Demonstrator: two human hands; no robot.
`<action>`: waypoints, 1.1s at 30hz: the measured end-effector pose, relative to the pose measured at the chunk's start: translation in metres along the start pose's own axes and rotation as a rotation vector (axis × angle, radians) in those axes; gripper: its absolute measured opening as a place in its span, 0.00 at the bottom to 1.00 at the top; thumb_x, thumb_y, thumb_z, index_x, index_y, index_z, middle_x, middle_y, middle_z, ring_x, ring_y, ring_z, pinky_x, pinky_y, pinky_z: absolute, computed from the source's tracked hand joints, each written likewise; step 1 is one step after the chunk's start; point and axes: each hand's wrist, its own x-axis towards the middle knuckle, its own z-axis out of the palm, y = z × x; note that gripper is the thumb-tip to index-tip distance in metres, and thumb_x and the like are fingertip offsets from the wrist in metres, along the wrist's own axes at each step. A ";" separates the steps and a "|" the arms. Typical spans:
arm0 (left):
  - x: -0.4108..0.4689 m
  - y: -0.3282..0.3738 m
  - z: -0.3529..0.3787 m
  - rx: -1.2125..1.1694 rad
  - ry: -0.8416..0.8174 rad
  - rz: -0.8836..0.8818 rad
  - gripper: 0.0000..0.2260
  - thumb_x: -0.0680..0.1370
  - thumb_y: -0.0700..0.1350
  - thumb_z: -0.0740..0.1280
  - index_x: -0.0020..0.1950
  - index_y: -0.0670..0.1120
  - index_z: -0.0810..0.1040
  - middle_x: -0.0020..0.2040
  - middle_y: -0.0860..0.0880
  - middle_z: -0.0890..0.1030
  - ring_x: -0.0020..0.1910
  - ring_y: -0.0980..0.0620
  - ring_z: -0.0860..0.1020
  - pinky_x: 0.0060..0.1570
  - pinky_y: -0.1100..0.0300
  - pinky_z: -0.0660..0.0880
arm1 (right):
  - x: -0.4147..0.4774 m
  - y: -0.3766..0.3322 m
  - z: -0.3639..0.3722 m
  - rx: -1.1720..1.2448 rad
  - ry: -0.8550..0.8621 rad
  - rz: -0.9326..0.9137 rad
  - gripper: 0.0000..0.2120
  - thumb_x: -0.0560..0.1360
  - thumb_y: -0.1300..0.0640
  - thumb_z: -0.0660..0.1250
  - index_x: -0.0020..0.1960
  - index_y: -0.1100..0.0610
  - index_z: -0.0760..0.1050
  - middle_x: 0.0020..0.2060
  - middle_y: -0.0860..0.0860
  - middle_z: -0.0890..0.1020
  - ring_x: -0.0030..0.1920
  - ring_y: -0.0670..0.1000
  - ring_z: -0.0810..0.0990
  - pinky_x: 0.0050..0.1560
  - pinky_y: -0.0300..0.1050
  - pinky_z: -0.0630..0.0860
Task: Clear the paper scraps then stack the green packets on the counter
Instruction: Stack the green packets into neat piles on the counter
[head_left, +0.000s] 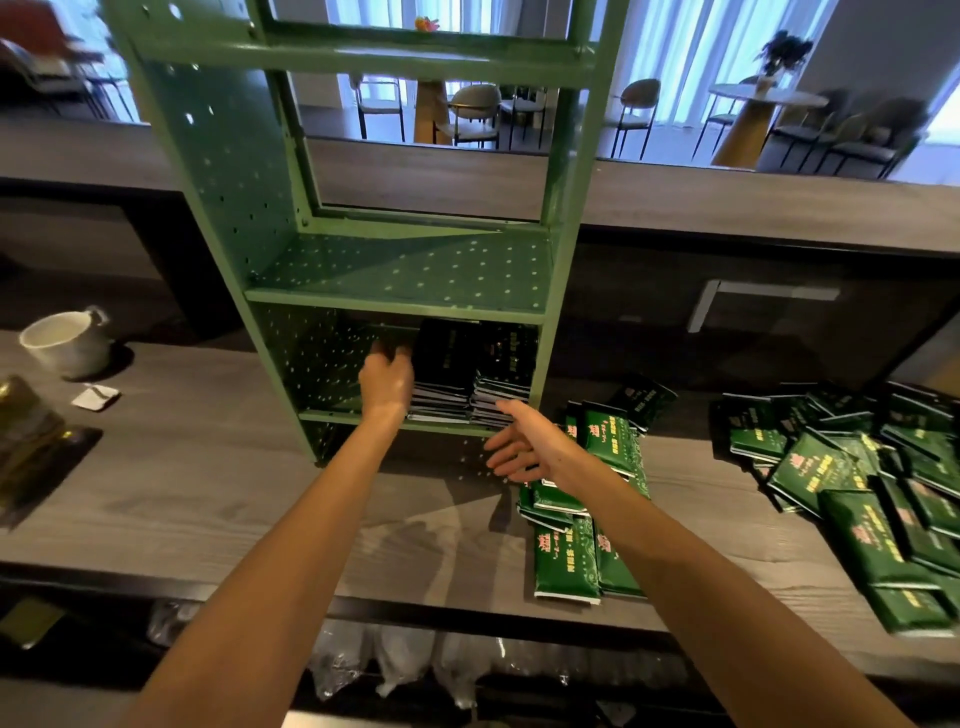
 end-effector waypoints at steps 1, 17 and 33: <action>-0.009 0.003 -0.003 0.087 0.063 0.087 0.14 0.80 0.40 0.58 0.64 0.36 0.72 0.61 0.36 0.75 0.61 0.39 0.73 0.58 0.53 0.68 | -0.001 0.003 -0.002 -0.011 -0.010 -0.014 0.25 0.79 0.41 0.52 0.46 0.60 0.78 0.41 0.56 0.82 0.38 0.51 0.80 0.42 0.42 0.75; -0.188 -0.046 0.128 0.516 -0.150 0.422 0.08 0.78 0.39 0.61 0.53 0.40 0.78 0.53 0.44 0.78 0.53 0.45 0.75 0.50 0.56 0.70 | -0.005 0.125 -0.140 -0.215 0.374 -0.168 0.12 0.73 0.63 0.62 0.31 0.60 0.74 0.33 0.59 0.78 0.42 0.60 0.79 0.45 0.54 0.76; -0.231 -0.080 0.246 1.187 -0.296 0.043 0.18 0.79 0.34 0.55 0.69 0.36 0.64 0.69 0.35 0.64 0.68 0.38 0.65 0.64 0.50 0.65 | -0.019 0.200 -0.248 -0.374 0.121 -0.089 0.08 0.76 0.62 0.61 0.42 0.60 0.77 0.36 0.54 0.77 0.43 0.52 0.74 0.41 0.42 0.70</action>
